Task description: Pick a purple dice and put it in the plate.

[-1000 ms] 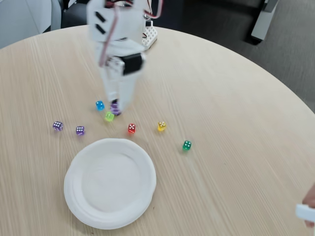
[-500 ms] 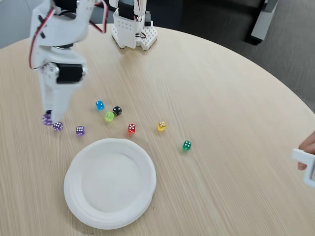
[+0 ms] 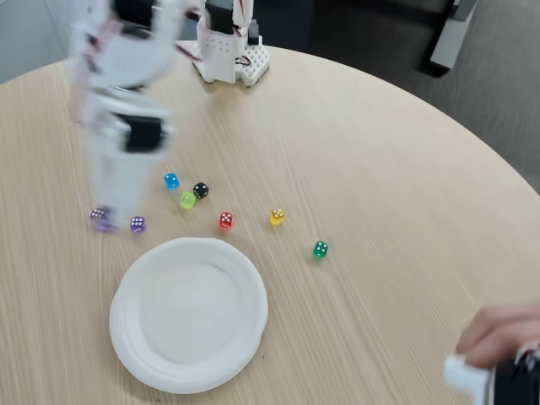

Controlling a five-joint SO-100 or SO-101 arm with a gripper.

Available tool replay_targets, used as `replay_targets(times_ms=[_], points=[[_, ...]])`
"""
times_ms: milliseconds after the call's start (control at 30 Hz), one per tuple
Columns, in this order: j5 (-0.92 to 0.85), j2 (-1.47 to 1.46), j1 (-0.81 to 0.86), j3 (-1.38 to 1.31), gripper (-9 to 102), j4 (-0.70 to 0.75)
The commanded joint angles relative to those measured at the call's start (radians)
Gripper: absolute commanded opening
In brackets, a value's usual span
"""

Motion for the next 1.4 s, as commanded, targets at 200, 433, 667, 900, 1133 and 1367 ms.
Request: replay_targets(times_ms=[200,433,667,900,1133,1367], points=[[0.046,0.012,-0.152,-0.020,0,0.002],[-0.005,-0.101,-0.152,0.011,0,-0.009],[-0.044,-0.140,-0.137,0.104,0,-0.012],[-0.040,-0.170,-0.137,0.175,0,-0.015],[-0.049,-0.172,-0.137,0.175,3,-0.014],[-0.083,-0.153,-0.137,0.173,12,-0.014]])
